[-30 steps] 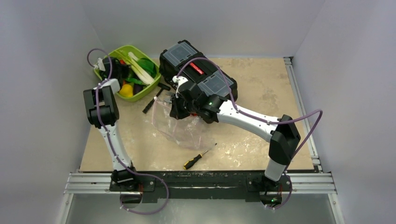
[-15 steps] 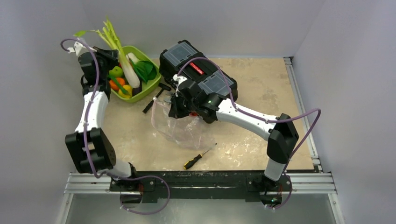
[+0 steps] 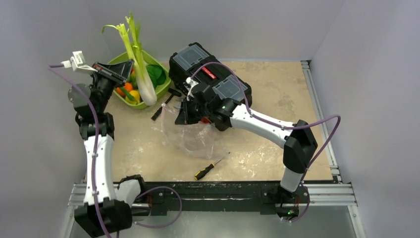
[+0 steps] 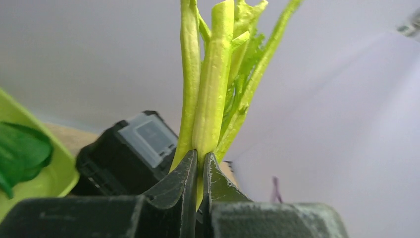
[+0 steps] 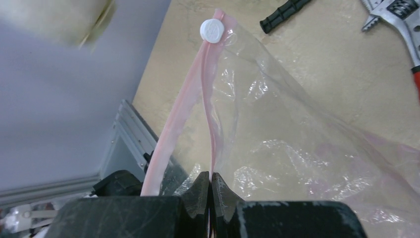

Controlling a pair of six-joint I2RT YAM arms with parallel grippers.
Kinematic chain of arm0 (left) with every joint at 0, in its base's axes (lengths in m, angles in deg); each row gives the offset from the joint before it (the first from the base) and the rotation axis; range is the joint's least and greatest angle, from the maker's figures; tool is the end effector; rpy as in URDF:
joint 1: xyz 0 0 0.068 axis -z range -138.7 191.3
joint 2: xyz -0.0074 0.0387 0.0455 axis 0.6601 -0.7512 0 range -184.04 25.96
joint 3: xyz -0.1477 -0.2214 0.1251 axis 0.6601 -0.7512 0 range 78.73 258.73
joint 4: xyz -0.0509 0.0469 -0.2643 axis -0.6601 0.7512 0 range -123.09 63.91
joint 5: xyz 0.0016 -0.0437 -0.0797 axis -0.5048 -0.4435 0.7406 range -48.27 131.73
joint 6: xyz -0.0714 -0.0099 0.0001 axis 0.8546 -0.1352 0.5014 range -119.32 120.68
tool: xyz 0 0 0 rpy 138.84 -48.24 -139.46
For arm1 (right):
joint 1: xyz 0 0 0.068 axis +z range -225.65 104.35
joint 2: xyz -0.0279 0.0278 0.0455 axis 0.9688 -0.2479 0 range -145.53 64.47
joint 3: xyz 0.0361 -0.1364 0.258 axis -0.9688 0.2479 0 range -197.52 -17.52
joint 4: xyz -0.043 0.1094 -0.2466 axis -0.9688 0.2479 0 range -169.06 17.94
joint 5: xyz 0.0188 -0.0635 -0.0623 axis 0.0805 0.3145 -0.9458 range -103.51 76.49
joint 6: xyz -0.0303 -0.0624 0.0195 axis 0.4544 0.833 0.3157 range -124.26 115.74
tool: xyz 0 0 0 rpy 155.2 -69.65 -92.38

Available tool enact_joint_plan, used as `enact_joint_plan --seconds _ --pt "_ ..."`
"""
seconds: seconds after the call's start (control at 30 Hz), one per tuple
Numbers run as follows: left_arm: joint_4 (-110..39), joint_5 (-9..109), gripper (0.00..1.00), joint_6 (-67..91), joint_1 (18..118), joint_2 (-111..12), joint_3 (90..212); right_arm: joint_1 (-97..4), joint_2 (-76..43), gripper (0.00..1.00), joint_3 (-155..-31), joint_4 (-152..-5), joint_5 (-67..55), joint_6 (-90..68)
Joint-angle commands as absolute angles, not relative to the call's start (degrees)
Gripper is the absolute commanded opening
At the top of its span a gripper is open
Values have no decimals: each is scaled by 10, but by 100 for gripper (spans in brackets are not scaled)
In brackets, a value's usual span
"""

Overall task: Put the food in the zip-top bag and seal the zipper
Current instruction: Place the fake vegetable in the zipper food storage bag.

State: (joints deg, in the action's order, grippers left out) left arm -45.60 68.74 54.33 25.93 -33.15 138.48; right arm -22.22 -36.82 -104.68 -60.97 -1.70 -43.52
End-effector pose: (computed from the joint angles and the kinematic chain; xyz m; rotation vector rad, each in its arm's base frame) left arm 0.2519 0.0413 0.4505 -0.4316 1.3549 -0.8710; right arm 0.2598 0.3705 0.3186 -0.4231 2.3167 1.1066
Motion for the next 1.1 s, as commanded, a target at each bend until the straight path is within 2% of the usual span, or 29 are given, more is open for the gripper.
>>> enact_joint_plan --seconds 0.0,0.17,0.33,0.7,1.07 --pt "-573 788 0 614 255 -240 1353 -234 -340 0 -1052 -649 38 -496" --pt "-597 832 0 637 255 -176 1334 -245 -342 0 -1055 -685 105 -563" --pt "-612 839 0 633 256 -140 1296 -248 -326 0 -1052 -709 114 -595" --pt "-871 802 0 768 292 -203 1207 -248 -317 0 -1040 -746 137 -617" --pt "-794 814 0 727 307 -170 1282 -257 -322 0 -1019 -783 167 -648"
